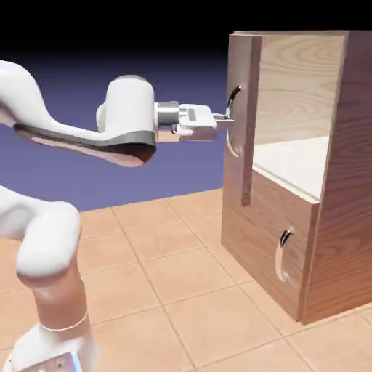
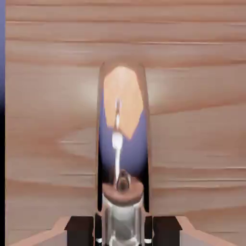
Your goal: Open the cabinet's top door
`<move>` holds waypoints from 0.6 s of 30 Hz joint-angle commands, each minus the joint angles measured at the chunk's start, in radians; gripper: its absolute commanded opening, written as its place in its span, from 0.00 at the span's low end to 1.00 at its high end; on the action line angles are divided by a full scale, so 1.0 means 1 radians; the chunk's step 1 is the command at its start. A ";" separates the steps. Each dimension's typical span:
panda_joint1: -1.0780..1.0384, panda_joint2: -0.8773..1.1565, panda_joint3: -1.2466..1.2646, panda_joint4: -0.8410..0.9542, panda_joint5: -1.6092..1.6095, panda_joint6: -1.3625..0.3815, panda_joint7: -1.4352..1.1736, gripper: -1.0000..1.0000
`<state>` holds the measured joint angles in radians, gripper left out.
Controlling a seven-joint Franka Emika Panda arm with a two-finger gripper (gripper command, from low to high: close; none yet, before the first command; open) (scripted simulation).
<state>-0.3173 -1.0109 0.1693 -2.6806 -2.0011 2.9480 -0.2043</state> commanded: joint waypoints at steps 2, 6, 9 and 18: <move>-0.034 -0.041 0.032 -0.025 0.089 0.013 -0.058 0.00; -0.058 -0.111 0.070 -0.073 0.263 0.007 -0.192 0.00; -0.039 -0.158 0.087 -0.110 0.394 -0.030 -0.302 0.00; 0.144 -0.302 0.202 -0.190 0.780 -0.336 -0.571 0.00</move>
<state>-0.1727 -1.3132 0.3715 -2.8710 -1.2282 2.6114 -0.7751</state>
